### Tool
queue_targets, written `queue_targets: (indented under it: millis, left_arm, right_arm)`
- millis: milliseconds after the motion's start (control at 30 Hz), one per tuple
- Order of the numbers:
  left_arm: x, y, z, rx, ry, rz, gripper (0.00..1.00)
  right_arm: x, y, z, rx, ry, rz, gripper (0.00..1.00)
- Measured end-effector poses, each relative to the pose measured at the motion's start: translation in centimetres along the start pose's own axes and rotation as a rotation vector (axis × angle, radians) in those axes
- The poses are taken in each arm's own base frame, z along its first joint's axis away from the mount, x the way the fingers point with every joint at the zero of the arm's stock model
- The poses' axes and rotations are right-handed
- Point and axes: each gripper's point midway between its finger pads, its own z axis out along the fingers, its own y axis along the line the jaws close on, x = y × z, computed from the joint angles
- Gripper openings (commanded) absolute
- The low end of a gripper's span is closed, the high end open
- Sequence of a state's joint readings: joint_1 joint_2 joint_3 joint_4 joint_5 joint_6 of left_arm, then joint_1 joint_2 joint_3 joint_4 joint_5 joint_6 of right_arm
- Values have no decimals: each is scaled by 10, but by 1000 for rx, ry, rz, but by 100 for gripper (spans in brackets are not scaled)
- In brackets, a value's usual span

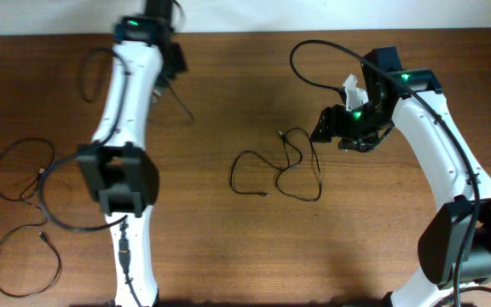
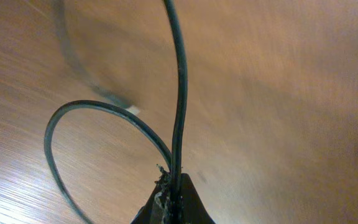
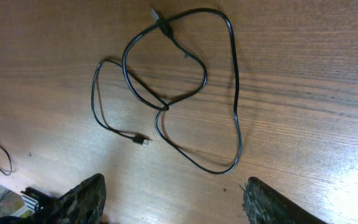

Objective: Untangle cables

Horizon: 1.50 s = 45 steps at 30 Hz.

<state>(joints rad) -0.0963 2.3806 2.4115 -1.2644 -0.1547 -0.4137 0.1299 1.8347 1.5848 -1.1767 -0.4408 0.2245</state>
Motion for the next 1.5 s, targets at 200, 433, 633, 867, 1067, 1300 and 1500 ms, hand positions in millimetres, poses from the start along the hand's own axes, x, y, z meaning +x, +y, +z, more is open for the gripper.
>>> queue_targets:
  millis: [200,433,633,867,1067,1300,1500]
  left_arm:
    - [-98,217,-37,-256,-293,-396,0]
    - [-80,317,33,-352,-237,-674,99]
    - [-58,315,40,-376,-139,-642,99]
    - [-91,198,-178,-35,-431,-302,99]
    - [15,15,-204,247,-183,199,100]
    - [153,-141,-93,456,44,726,99]
    - [233,-192,-61,529,52,913,100]
  right_arm:
    - [0,0,0,-1,1,1,72]
    - [-1,0,0,-1,-3,-1,72]
    - [-1,0,0,-1,-1,0,72]
    - [-2,0,0,-2,-7,-3,71]
    - [-13,-25,-11,18,-45,58,79]
    - [-14,-90,-39,51,-70,211,85]
    - [-13,-92,-39,58,-66,206,85]
